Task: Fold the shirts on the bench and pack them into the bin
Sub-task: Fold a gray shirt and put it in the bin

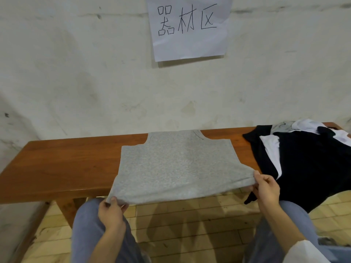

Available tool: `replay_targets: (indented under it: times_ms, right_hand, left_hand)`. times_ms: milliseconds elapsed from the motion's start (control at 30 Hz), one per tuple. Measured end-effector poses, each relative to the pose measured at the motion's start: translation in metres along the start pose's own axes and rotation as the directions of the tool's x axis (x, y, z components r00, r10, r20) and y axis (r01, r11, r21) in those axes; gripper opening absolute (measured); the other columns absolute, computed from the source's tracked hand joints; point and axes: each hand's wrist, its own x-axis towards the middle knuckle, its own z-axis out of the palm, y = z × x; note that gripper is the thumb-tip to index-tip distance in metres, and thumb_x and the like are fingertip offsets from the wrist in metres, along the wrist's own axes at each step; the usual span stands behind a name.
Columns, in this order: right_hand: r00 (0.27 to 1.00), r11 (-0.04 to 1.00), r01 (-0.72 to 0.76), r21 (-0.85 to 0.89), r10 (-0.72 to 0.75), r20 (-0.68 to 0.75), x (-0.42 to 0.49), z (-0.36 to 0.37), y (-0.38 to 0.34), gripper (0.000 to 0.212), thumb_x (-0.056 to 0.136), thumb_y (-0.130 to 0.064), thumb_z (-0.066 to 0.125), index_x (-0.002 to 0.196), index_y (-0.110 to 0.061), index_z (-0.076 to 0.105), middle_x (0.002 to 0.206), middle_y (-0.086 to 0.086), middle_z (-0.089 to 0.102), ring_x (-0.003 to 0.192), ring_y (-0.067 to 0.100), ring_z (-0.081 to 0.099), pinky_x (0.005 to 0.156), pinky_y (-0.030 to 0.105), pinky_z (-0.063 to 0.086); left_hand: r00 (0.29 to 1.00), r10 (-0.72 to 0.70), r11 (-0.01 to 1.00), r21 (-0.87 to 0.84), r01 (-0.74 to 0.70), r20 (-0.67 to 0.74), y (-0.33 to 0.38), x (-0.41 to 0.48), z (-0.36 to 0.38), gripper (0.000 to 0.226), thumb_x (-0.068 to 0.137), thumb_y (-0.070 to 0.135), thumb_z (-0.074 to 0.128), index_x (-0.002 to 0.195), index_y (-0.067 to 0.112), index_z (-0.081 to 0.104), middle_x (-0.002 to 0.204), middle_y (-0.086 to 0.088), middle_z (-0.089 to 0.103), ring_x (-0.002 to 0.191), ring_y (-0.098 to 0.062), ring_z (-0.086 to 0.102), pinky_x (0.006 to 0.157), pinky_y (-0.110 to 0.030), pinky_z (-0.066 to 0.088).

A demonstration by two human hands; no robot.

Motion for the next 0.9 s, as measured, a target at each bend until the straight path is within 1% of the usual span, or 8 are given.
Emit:
replay_targets:
  times_ms: [167,300,433,500,600,700,800,900]
  right_hand:
    - [0.999,0.979,-0.032,-0.202,0.035,0.014,0.011,-0.003,0.02,0.022,0.087,-0.004,0.065,0.107,-0.011,0.058,0.104,0.014,0.062,0.081,0.025,0.059,0.059,0.034,0.049]
    - [1.0,0.969,0.006,-0.245,-0.009,-0.012,0.008,-0.001,0.025,0.026,0.087,0.006,0.058,0.105,-0.012,0.061,0.11,0.014,0.061,0.092,0.03,0.058,0.073,0.038,0.051]
    - [0.97,0.971,-0.238,-0.028,0.239,0.042,0.0,0.005,0.026,0.02,0.09,-0.002,0.058,0.109,-0.007,0.057,0.11,0.016,0.058,0.09,0.027,0.058,0.077,0.038,0.051]
    - [0.895,0.908,-0.419,0.014,0.41,0.176,-0.013,0.007,0.029,0.018,0.091,-0.015,0.059,0.106,-0.006,0.056,0.103,0.013,0.06,0.088,0.026,0.058,0.074,0.036,0.049]
    - [0.789,0.823,-0.567,0.042,0.528,0.314,-0.027,0.008,0.041,0.028,0.085,-0.027,0.065,0.106,-0.009,0.058,0.088,0.006,0.06,0.081,0.019,0.057,0.069,0.031,0.046]
    - [0.791,0.757,-0.601,0.256,0.519,0.325,-0.031,0.014,0.044,0.049,0.068,-0.025,0.081,0.108,-0.01,0.058,0.079,0.004,0.06,0.075,0.016,0.055,0.067,0.03,0.045]
    - [0.84,0.778,-0.54,0.32,0.479,0.254,-0.032,0.02,0.039,0.021,0.094,-0.024,0.056,0.109,-0.01,0.055,0.083,0.004,0.057,0.075,0.016,0.052,0.07,0.031,0.043]
    - [0.884,0.821,-0.467,0.329,0.419,0.209,-0.032,0.022,0.029,0.015,0.097,-0.023,0.05,0.097,-0.01,0.056,0.075,0.004,0.056,0.068,0.016,0.051,0.067,0.031,0.044]
  left_hand:
    - [0.995,-0.099,0.995,-0.033,0.099,-0.004,-0.005,-0.007,0.008,0.033,0.102,0.005,0.033,0.133,-0.001,0.043,0.134,-0.023,0.048,0.116,-0.039,0.051,0.091,-0.048,0.047]
    - [0.992,-0.117,0.99,-0.079,0.113,-0.038,-0.006,-0.005,0.006,0.037,0.099,-0.001,0.034,0.136,0.003,0.042,0.135,-0.02,0.049,0.119,-0.04,0.051,0.09,-0.047,0.049]
    - [0.969,-0.219,0.951,-0.195,0.239,0.115,-0.001,-0.008,0.005,0.018,0.098,0.008,0.046,0.114,0.007,0.053,0.121,-0.015,0.053,0.096,-0.027,0.057,0.079,-0.039,0.048]
    - [0.938,-0.285,0.923,-0.207,0.324,0.199,0.0,-0.012,0.005,0.005,0.095,0.011,0.051,0.093,0.014,0.054,0.108,-0.01,0.054,0.085,-0.021,0.054,0.072,-0.032,0.045]
    - [0.857,-0.381,0.873,-0.169,0.457,0.347,-0.001,-0.016,0.0,0.005,0.092,0.01,0.054,0.093,0.014,0.055,0.098,-0.009,0.056,0.082,-0.02,0.051,0.071,-0.029,0.042]
    - [0.797,-0.422,0.843,-0.136,0.52,0.432,0.002,-0.02,-0.005,0.007,0.09,0.01,0.056,0.096,0.014,0.057,0.096,-0.009,0.058,0.083,-0.02,0.051,0.076,-0.031,0.041]
    - [0.807,-0.398,0.864,-0.117,0.489,0.435,0.005,-0.022,-0.006,0.006,0.093,0.013,0.052,0.098,0.016,0.056,0.099,-0.008,0.059,0.087,-0.02,0.053,0.079,-0.033,0.041]
    - [0.843,-0.326,0.888,-0.169,0.429,0.428,0.012,-0.023,-0.01,0.015,0.099,0.02,0.043,0.108,0.015,0.054,0.104,-0.007,0.059,0.091,-0.021,0.055,0.087,-0.035,0.041]
